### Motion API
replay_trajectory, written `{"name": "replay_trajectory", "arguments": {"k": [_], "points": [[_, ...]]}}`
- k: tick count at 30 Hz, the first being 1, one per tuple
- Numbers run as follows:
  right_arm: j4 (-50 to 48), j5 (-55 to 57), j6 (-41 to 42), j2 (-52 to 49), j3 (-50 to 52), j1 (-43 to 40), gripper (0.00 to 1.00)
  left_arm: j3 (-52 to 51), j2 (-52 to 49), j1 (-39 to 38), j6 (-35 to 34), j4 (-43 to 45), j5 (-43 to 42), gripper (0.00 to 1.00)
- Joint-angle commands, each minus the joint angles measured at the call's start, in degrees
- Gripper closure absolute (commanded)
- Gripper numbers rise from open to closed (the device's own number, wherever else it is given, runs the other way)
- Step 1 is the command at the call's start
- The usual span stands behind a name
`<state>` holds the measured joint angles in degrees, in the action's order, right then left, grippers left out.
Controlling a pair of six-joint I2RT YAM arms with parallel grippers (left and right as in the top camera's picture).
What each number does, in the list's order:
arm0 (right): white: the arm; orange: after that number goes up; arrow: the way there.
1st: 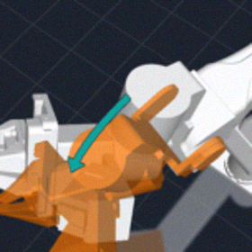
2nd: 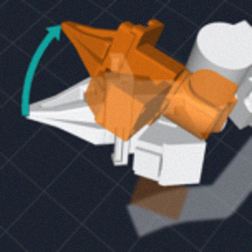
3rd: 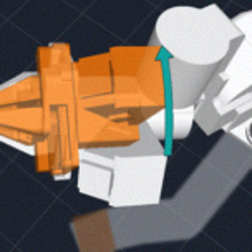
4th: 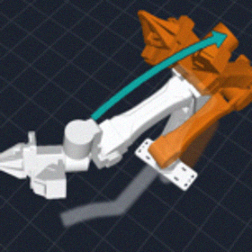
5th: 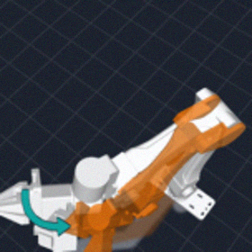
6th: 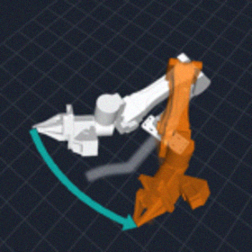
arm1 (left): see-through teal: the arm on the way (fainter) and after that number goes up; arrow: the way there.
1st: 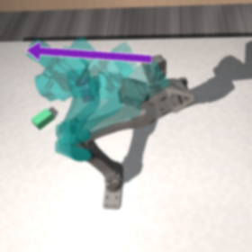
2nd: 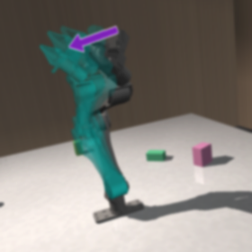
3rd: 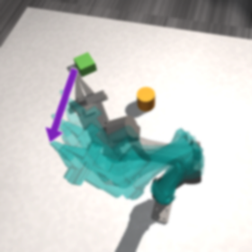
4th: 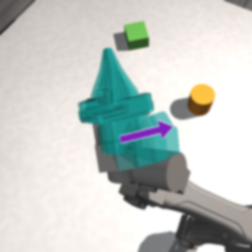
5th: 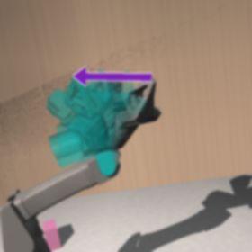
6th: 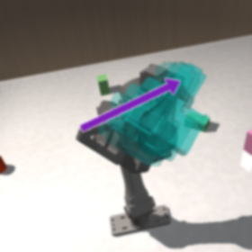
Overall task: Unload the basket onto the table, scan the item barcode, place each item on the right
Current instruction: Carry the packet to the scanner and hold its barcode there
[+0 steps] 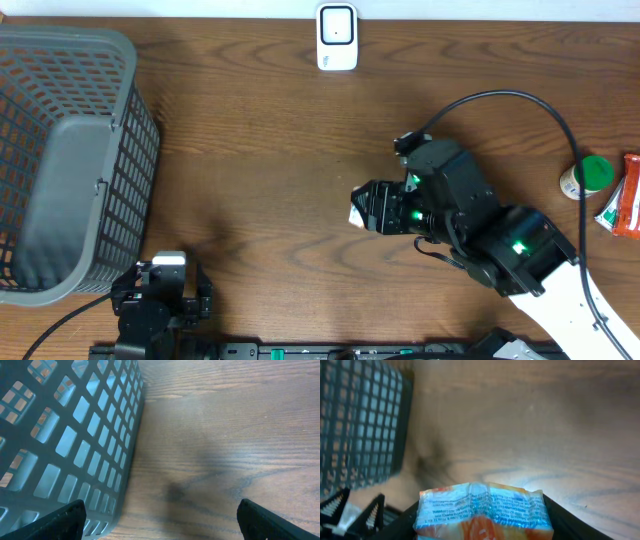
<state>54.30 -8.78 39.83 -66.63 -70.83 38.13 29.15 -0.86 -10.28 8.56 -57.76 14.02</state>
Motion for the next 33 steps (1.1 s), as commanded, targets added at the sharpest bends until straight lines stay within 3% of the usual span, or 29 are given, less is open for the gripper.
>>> {"name": "replay_trajectory", "arguments": {"k": [1,7,13,21,27,33], "points": [[2.19,-10.23,-4.85,-2.6,-0.85,-3.02,0.41,0.09,0.2,0.24,-0.74,-0.02,0.11,0.05],[3.17,-27.91,-10.71,-8.09,-0.85,-11.85,0.41,0.09,0.2,0.24,-0.74,-0.02,0.11,0.05],[-3.72,-29.68,-14.32,-13.27,-0.85,-15.39,0.42,0.09,0.2,0.24,-0.74,-0.02,0.11,0.05],[-37.92,-27.76,-18.97,-19.69,-0.85,-16.83,0.46,0.09,0.2,0.24,-0.74,-0.02,0.11,0.05],[-55.32,-17.27,-24.59,-27.74,-0.85,-16.74,0.49,0.09,0.2,0.24,-0.74,-0.02,0.11,0.05],[-77.81,-9.27,-28.76,-38.25,-0.87,-16.83,0.45,0.09,0.2,0.24,-0.74,-0.02,0.11,0.05]]}}
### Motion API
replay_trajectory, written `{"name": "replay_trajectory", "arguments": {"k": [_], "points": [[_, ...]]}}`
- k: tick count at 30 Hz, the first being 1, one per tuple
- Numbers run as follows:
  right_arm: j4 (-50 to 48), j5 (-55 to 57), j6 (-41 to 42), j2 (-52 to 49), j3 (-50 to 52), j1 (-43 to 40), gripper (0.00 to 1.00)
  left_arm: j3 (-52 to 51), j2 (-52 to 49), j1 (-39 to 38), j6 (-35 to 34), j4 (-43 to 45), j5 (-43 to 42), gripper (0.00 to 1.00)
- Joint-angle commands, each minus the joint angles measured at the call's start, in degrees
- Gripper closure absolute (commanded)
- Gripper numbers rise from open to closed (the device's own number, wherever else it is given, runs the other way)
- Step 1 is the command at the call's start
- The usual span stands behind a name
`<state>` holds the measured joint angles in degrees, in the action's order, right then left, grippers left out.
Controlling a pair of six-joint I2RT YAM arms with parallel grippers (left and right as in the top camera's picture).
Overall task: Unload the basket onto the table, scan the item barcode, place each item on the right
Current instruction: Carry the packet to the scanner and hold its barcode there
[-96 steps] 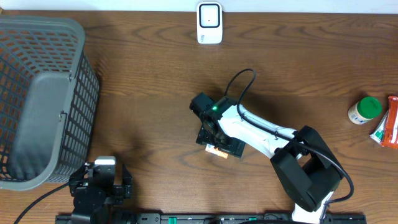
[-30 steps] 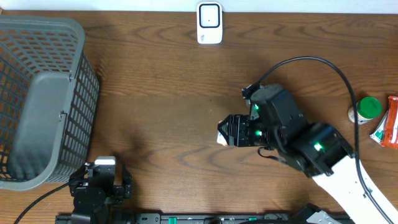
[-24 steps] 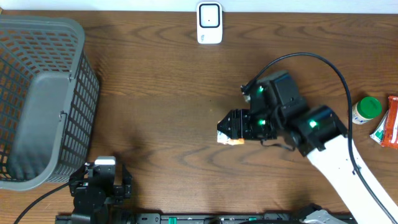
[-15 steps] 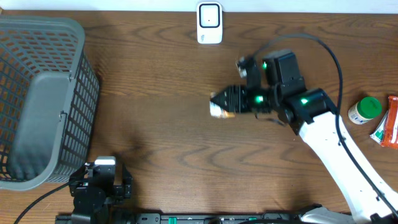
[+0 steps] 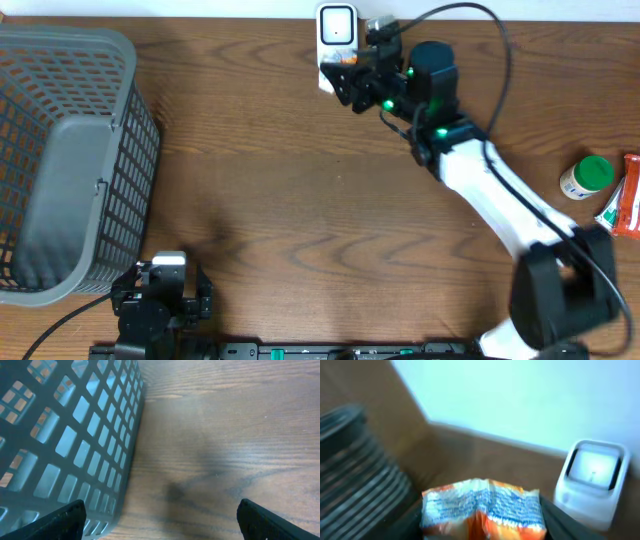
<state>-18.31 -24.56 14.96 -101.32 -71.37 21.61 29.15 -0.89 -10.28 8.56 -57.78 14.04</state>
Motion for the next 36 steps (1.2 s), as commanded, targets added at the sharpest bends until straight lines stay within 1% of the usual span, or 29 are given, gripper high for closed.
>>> {"name": "replay_trajectory", "arguments": {"k": [1,3,5,8,10,12,15,17,19,22,25,28,36], "points": [[-10.93,8.85,-4.15,-6.4,-0.66,-0.31,0.45,0.09,0.22,0.24,-0.74,0.0,0.09,0.05],[-15.93,11.47,-4.2,-10.01,-2.05,-0.35,0.48,0.09,0.22,0.24,-0.74,0.0,0.09,0.05],[-18.34,12.72,-4.35,-13.57,-4.72,-0.46,0.49,0.09,0.22,0.24,-0.74,0.0,0.09,0.05],[-18.16,12.66,-4.35,-19.89,-11.74,-0.68,0.49,0.09,0.22,0.24,-0.74,-0.02,0.09,0.05],[-17.44,12.66,-5.05,-25.0,-18.23,-0.68,0.48,0.09,0.22,0.24,-0.74,0.0,0.09,0.05],[-13.25,12.74,-6.25,-31.98,-29.27,-0.68,0.48,0.09,0.22,0.24,-0.74,0.0,0.09,0.05],[-7.61,14.99,-7.69,-37.33,-39.15,-0.68,0.48,0.09,0.22,0.24,-0.74,0.0,0.09,0.05],[-1.55,18.62,-10.01,-42.49,-48.7,-0.68,0.47,0.09,0.22,0.24,-0.74,-0.02,0.09,0.05],[1.38,20.52,-11.5,-45.18,-53.05,-0.68,0.46,0.09,0.22,0.24,-0.74,0.0,0.09,0.05],[5.2,22.4,-12.94,-47.12,-56.08,-0.61,0.46,0.09,0.22,0.24,-0.74,-0.02,0.09,0.05],[8.0,24.7,-12.94,-47.56,-56.08,-0.81,0.47,0.09,0.22,0.24,-0.74,-0.02,0.09,0.05],[10.93,24.7,-12.92,-47.76,-56.08,-1.49,0.47,0.09,0.22,0.24,-0.74,0.0,0.09,0.05],[13.4,24.76,-12.92,-47.76,-56.08,-2.99,0.46,0.09,0.22,0.24,-0.74,-0.02,0.09,0.05]]}}
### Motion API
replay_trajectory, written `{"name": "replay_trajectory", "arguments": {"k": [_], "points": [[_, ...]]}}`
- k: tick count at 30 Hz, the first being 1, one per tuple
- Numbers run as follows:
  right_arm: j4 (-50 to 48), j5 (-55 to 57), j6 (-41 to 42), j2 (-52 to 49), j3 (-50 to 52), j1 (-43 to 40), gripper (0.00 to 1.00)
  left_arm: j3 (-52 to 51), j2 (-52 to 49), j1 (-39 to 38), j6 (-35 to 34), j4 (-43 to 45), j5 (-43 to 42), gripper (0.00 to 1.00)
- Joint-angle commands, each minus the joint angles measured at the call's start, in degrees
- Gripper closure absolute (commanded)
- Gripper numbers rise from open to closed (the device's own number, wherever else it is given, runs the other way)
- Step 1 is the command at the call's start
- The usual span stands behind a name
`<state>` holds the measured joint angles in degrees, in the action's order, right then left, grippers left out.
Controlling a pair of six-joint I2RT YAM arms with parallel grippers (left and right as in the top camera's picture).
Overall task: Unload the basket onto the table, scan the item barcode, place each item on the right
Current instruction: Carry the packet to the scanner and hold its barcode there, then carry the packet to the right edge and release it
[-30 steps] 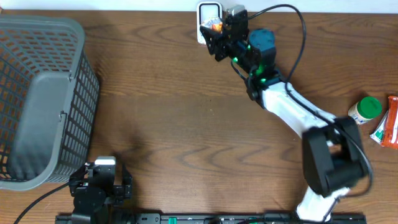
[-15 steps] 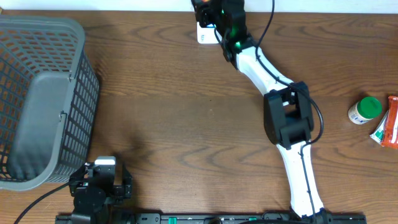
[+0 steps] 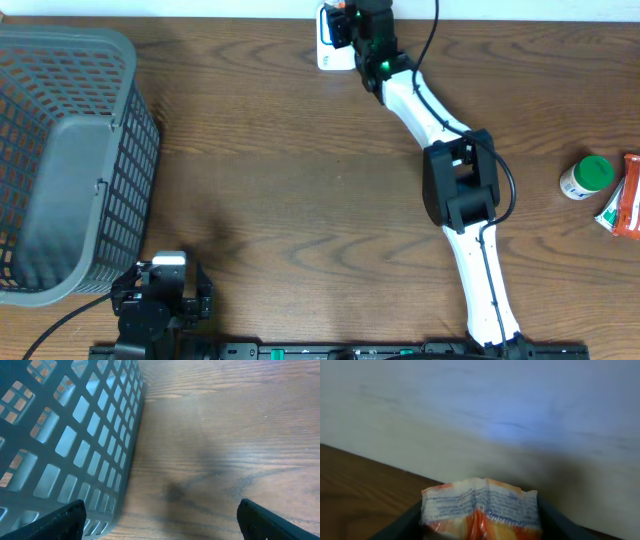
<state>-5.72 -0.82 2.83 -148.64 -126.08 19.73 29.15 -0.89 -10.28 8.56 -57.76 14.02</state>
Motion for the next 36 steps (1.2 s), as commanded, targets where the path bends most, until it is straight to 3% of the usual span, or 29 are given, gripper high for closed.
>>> {"name": "replay_trajectory", "arguments": {"k": [1,9,13,18,24,34,35,36], "points": [[1.51,1.75,-0.74,-0.44,-1.38,-1.25,0.47,0.09,0.22,0.24,-0.74,-0.04,0.11,0.05],[16.09,5.77,-0.76,3.96,-1.4,-3.82,0.56,0.09,0.22,0.24,-0.74,-0.02,0.11,0.05],[31.63,8.24,-0.76,14.19,-1.4,-8.44,0.55,0.09,0.22,0.24,-0.74,-0.02,0.11,0.05],[47.78,23.5,-4.48,24.52,-1.4,-15.43,0.51,0.09,0.22,0.24,-0.74,-0.02,0.11,0.05],[61.09,38.53,-7.19,27.08,-1.27,-26.99,0.46,0.09,0.22,0.24,-0.74,-0.02,0.11,0.05],[72.22,30.08,6.82,25.27,9.01,-48.28,0.47,0.09,0.22,0.24,-0.74,-0.02,0.11,0.05],[72.26,30.01,7.02,25.27,10.08,-49.66,0.41,0.09,0.22,0.24,-0.74,-0.02,0.11,0.05],[72.46,29.77,7.89,25.29,10.6,-50.9,0.26,0.09,0.22,0.24,-0.74,-0.02,0.11,0.05]]}}
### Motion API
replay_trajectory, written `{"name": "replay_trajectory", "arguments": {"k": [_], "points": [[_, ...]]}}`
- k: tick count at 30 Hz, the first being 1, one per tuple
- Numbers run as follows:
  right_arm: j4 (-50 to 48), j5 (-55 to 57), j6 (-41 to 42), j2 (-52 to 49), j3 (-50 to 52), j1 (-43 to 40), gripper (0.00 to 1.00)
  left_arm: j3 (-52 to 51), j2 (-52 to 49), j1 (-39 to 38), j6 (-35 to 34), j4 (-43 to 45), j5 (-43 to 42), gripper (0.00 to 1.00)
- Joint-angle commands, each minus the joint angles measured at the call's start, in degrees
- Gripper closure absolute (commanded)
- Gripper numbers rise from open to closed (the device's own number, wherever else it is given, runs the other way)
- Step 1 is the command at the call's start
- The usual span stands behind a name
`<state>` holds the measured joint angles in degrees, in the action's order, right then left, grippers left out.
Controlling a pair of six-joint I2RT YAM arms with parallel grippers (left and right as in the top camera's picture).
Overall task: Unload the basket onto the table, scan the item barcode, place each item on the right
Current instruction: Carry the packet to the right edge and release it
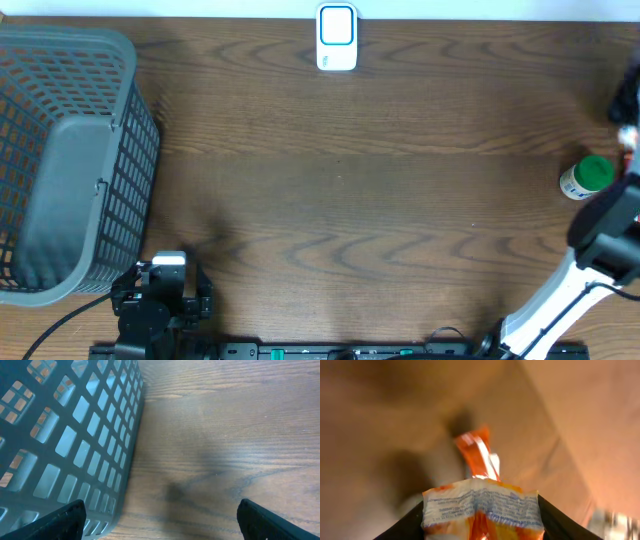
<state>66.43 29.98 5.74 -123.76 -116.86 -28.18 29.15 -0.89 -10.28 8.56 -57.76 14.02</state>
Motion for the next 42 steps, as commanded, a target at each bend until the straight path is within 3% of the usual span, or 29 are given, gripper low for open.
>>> {"name": "replay_trajectory", "arguments": {"k": [1,8,12,15,18,23,26,31,34,38,42], "points": [[0.92,-2.36,6.51,0.44,1.36,-4.57,0.01,0.09,0.22,0.24,-0.74,-0.02,0.11,0.05],[1.88,-20.13,8.2,8.2,-5.2,-9.92,0.01,0.09,0.22,0.24,-0.74,-0.04,0.11,0.05],[0.13,-28.98,14.43,17.46,-11.45,-11.34,0.01,0.09,0.22,0.24,-0.74,-0.04,0.11,0.05],[-5.11,-37.83,16.76,26.34,-14.91,-12.2,0.01,0.09,0.22,0.24,-0.74,-0.04,0.11,0.05],[-17.55,-45.7,16.76,36.57,-16.13,-12.37,0.01,0.09,0.22,0.24,-0.74,-0.02,0.11,0.05],[-34.05,-48.74,18.32,48.98,-16.13,-12.22,0.01,0.09,0.22,0.24,-0.74,-0.02,0.11,0.05],[-36.22,-50.95,21.09,54.77,-16.13,-11.5,0.01,0.09,0.22,0.24,-0.74,-0.02,0.11,0.05],[-27.04,-53.2,19.06,61.44,-16.09,-1.07,0.01,0.09,0.22,0.24,-0.74,-0.02,0.11,0.05],[-17.57,-49.37,7.08,65.68,-13.4,10.62,0.01,0.09,0.22,0.24,-0.74,-0.02,0.11,0.05],[-22.21,-43.25,-1.57,75.97,-0.15,23.37,0.01,0.09,0.22,0.24,-0.74,-0.02,0.11,0.05],[-28.3,-40.06,-9.9,89.94,17.35,28.41,0.01,0.09,0.22,0.24,-0.74,-0.04,0.11,0.05]]}}
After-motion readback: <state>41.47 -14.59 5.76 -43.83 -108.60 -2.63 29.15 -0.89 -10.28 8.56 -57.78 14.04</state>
